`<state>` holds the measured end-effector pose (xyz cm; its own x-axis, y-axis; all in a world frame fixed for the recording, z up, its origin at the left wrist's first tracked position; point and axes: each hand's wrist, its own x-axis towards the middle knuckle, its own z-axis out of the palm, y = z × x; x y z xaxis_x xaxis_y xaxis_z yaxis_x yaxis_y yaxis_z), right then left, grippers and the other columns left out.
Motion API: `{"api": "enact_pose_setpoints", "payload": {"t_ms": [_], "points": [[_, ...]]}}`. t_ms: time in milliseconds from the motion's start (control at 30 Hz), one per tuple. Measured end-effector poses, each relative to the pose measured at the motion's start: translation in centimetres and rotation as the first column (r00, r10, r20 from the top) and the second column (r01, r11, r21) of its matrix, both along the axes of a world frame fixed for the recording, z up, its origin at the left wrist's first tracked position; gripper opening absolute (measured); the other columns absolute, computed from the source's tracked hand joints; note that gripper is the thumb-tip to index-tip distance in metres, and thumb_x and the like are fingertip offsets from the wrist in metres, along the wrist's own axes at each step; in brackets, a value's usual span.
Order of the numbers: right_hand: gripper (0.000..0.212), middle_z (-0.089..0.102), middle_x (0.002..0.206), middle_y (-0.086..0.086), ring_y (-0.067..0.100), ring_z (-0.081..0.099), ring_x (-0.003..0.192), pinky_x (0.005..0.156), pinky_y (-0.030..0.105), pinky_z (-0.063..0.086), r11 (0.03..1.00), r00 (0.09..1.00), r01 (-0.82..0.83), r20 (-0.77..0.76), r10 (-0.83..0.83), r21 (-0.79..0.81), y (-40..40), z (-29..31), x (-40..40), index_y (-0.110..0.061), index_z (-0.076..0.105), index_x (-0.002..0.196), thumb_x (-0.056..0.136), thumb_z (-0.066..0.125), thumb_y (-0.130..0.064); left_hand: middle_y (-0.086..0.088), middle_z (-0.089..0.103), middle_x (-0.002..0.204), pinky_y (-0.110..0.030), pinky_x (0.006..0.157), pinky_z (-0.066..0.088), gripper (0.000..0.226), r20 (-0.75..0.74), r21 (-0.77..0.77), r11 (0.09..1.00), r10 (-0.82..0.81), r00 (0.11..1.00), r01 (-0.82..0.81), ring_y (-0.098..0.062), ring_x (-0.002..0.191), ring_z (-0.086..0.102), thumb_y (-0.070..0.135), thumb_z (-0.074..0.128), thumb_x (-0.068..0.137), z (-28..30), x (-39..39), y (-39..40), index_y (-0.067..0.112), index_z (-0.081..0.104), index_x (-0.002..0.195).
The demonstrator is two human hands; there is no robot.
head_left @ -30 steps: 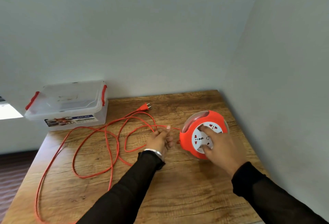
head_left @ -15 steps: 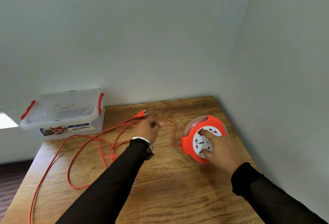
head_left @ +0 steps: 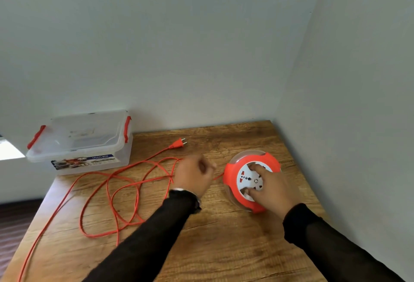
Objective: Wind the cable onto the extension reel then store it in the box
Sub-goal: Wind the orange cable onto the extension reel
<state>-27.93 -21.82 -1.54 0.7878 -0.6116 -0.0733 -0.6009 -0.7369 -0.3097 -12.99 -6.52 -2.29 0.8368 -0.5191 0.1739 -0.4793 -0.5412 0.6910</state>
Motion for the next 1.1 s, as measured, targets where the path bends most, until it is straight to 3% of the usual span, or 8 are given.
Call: {"api": "enact_pose_setpoints", "payload": {"t_ms": [167, 367, 567, 667, 800, 900, 1000, 1100], "points": [[0.068, 0.065, 0.118, -0.004, 0.021, 0.061, 0.102, 0.074, 0.032, 0.055, 1.0, 0.998, 0.006, 0.069, -0.005, -0.015, 0.4, -0.1, 0.2, -0.04, 0.037, 0.137, 0.076, 0.06, -0.06, 0.004, 0.063, 0.068, -0.026, 0.059, 0.048, 0.019, -0.692, -0.142, 0.986, -0.164, 0.703, 0.09, -0.014, 0.064, 0.06, 0.028, 0.078, 0.074, -2.4, -4.6, -1.9, 0.018, 0.062, 0.075], [0.064, 0.065, 0.118, -0.003, 0.019, 0.062, 0.099, 0.072, 0.031, 0.053, 0.999, 0.997, 0.024, 0.071, -0.026, 0.026, 0.9, -0.1, 0.1, -0.04, 0.039, 0.136, 0.078, 0.06, -0.059, -0.006, 0.063, 0.083, -0.033, 0.059, 0.057, 0.027, -0.787, -0.43, 0.884, -0.268, 0.556, -0.182, -0.017, 0.071, 0.064, 0.001, 0.076, 0.074, -4.0, -5.4, -1.5, 0.014, 0.058, 0.088], [0.057, 0.055, 0.124, 0.0, 0.019, 0.068, 0.081, 0.066, 0.029, 0.055, 0.911, 0.981, 0.081, 0.13, -0.145, 0.405, 0.8, -0.4, 0.6, -0.034, 0.036, 0.138, 0.087, 0.062, -0.03, -0.006, 0.06, 0.08, -0.032, 0.057, 0.057, 0.028, -0.779, -0.454, 0.865, -0.267, 0.568, -0.216, -0.019, 0.068, 0.063, -0.004, 0.075, 0.074, -4.5, -4.9, -1.3, 0.013, 0.056, 0.087], [0.061, 0.058, 0.106, 0.004, 0.01, 0.058, 0.038, 0.037, 0.018, 0.042, 0.619, 0.903, 0.171, 0.129, -0.409, 0.767, 1.6, -0.4, 1.5, -0.019, 0.029, 0.142, 0.089, 0.058, -0.01, -0.006, 0.059, 0.078, -0.031, 0.055, 0.058, 0.028, -0.779, -0.457, 0.863, -0.27, 0.566, -0.216, -0.016, 0.064, 0.063, -0.005, 0.074, 0.074, -4.9, -5.1, -1.4, 0.008, 0.054, 0.089], [0.026, 0.063, 0.056, 0.005, 0.008, 0.053, 0.037, 0.034, 0.016, 0.033, 0.081, 0.781, 0.161, -0.077, -0.619, 0.984, 2.0, -0.5, 2.4, 0.0, 0.049, 0.116, 0.091, 0.045, 0.001, -0.006, 0.059, 0.077, -0.028, 0.053, 0.058, 0.028, -0.78, -0.482, 0.841, -0.286, 0.556, -0.244, -0.014, 0.062, 0.064, -0.007, 0.072, 0.075, -5.8, -5.3, -1.4, 0.007, 0.053, 0.09], [0.017, 0.061, 0.057, 0.009, 0.011, 0.054, 0.047, 0.039, 0.018, 0.039, -0.202, 0.678, 0.033, -0.17, -0.715, 0.979, 2.6, -0.4, 2.8, 0.001, 0.054, 0.101, 0.093, 0.039, 0.001, -0.004, 0.061, 0.076, -0.027, 0.055, 0.059, 0.027, -0.77, -0.497, 0.832, -0.292, 0.568, -0.246, -0.014, 0.065, 0.064, -0.008, 0.071, 0.076, -6.2, -5.3, -1.4, 0.008, 0.053, 0.089], [0.023, 0.064, 0.071, 0.012, 0.016, 0.056, 0.061, 0.042, 0.017, 0.039, -0.195, 0.683, 0.005, -0.146, -0.716, 0.981, 3.4, 0.0, 2.4, 0.001, 0.062, 0.088, 0.091, 0.039, 0.002, -0.003, 0.062, 0.072, -0.026, 0.055, 0.058, 0.026, -0.746, -0.522, 0.816, -0.297, 0.596, -0.247, -0.01, 0.062, 0.064, -0.009, 0.071, 0.075, -6.7, -5.0, -1.3, 0.009, 0.055, 0.083], [0.028, 0.071, 0.066, 0.004, 0.008, 0.061, 0.049, 0.038, 0.017, 0.037, 0.042, 0.81, 0.095, -0.053, -0.584, 0.995, 2.9, 0.1, 0.9, -0.007, 0.071, 0.071, 0.089, 0.05, -0.007, -0.008, 0.064, 0.081, -0.04, 0.068, 0.057, 0.024, -0.73, -0.572, 0.77, -0.321, 0.603, -0.283, -0.018, 0.073, 0.064, -0.009, 0.07, 0.074, -7.2, -4.7, -0.9, 0.008, 0.059, 0.087]]}}
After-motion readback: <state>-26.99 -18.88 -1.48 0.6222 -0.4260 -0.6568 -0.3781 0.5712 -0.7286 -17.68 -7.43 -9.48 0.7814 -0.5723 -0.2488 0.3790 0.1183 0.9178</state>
